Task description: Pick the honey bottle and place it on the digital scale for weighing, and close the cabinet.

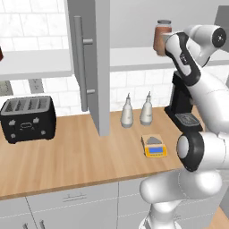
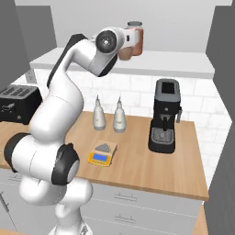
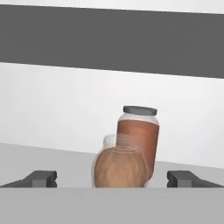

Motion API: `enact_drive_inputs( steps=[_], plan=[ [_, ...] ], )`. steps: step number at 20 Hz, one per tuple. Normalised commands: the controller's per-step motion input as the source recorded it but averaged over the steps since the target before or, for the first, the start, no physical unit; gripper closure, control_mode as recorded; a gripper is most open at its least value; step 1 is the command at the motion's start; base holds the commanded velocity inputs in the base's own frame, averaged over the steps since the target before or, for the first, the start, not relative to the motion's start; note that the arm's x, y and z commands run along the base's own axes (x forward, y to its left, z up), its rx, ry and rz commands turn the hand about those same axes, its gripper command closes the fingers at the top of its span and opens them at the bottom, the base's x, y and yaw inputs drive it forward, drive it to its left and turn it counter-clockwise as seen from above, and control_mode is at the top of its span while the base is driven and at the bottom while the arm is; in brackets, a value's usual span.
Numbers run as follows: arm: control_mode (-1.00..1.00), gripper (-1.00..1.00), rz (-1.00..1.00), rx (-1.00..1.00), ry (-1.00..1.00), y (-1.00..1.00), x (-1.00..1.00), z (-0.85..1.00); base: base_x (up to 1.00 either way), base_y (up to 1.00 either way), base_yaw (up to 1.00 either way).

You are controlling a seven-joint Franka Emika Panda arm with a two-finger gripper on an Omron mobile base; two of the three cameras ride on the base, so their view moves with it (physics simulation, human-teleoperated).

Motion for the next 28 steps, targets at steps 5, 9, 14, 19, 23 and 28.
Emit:
enact_drive_inputs(
  steps=[5,9,14,19,23,28],
  plan=[
    [-1.00,-1.00,0.00,0.00,0.05,-0.09,0.40,0.12,0.00,0.00,0.00],
    [-1.00,-1.00,0.00,0.00,0.00,-0.05,0.30,0.03,0.00,0.00,0.00],
    [-1.00,-1.00,0.01,0.00,-0.01,0.00,0.25,-0.05,0.00,0.00,0.00],
    [-1.00,-1.00,0.00,0.00,-0.04,0.00,0.17,-0.08,0.00,0.00,0.00],
    [-1.00,-1.00,0.01,0.00,0.00,-0.02,0.12,-0.22,0.00,0.00,0.00],
    [-1.00,-1.00,0.00,0.00,0.01,0.00,0.32,-0.41,0.00,0.00,0.00]
  ],
)
